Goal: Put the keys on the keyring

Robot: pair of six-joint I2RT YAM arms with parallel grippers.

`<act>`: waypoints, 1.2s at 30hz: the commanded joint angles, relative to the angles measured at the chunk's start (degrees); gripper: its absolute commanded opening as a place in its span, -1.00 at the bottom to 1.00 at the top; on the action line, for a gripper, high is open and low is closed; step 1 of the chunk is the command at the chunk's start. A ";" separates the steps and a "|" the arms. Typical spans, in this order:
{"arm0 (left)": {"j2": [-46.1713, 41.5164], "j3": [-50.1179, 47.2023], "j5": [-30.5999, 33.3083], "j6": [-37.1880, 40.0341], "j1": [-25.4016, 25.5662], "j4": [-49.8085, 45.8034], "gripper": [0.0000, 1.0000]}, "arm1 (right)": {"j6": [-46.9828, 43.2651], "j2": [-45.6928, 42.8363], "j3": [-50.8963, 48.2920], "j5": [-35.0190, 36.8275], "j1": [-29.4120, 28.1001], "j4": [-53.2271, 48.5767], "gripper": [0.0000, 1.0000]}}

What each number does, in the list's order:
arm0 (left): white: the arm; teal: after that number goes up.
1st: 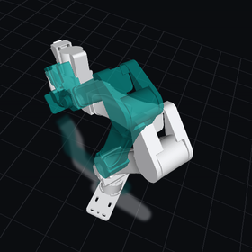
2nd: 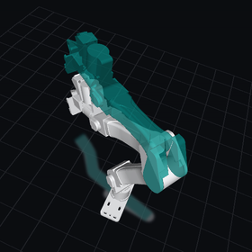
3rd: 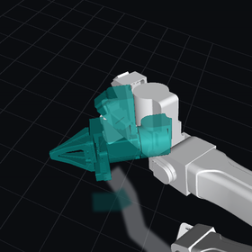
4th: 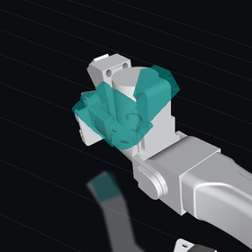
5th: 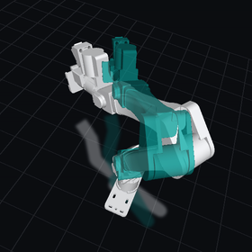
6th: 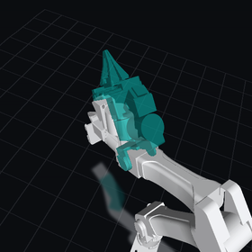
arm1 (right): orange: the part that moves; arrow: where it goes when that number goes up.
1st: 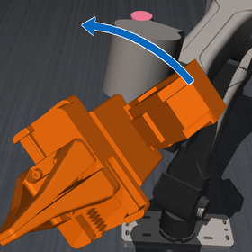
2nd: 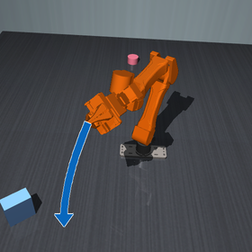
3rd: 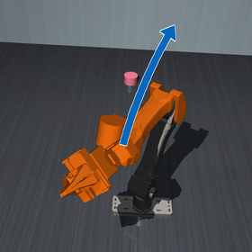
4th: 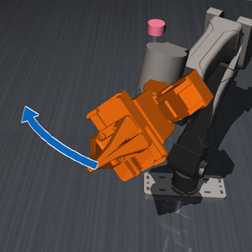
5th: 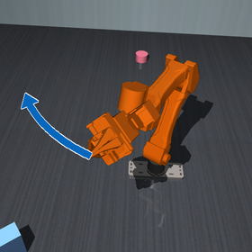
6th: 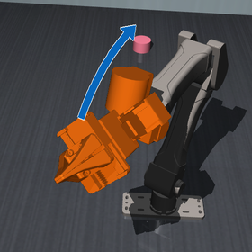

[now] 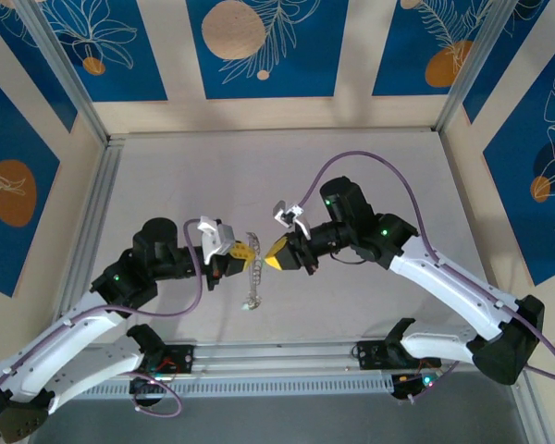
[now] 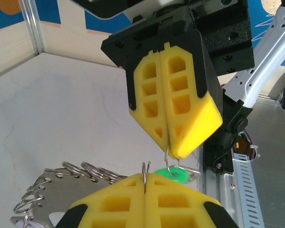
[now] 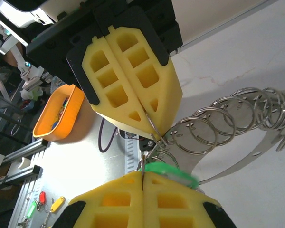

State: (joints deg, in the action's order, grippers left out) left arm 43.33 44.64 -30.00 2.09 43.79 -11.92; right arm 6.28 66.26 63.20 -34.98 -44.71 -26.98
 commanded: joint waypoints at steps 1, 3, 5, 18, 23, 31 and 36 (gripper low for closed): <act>-0.31 2.29 -0.86 1.34 0.76 0.35 -1.00 | 0.96 0.54 0.96 -1.86 -0.70 0.30 -1.00; -0.54 2.29 -0.40 1.52 0.94 0.19 -1.00 | 1.18 0.37 0.79 -2.02 -0.86 0.94 -1.00; -0.75 2.20 -0.64 1.52 1.09 0.37 -1.00 | 1.54 0.20 0.61 -2.17 -1.04 1.58 -1.00; -0.74 2.55 0.71 2.31 2.01 -0.54 -1.00 | 3.07 -0.26 0.41 1.93 -1.30 3.11 -1.00; -0.62 2.64 0.66 2.57 2.37 -0.80 -1.00 | 3.29 0.59 0.70 3.16 -1.10 2.46 -1.00; -0.87 2.82 1.35 3.27 3.29 -1.70 -1.00 | 4.00 0.72 1.04 4.26 -0.33 2.47 -1.00; -0.97 2.91 1.65 3.50 3.64 -1.96 -1.00 | 4.22 1.05 1.13 5.35 0.30 1.62 -1.00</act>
State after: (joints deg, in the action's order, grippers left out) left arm 43.29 44.95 -26.94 4.27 46.30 -14.68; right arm 9.52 66.78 63.22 -31.46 -45.01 -24.88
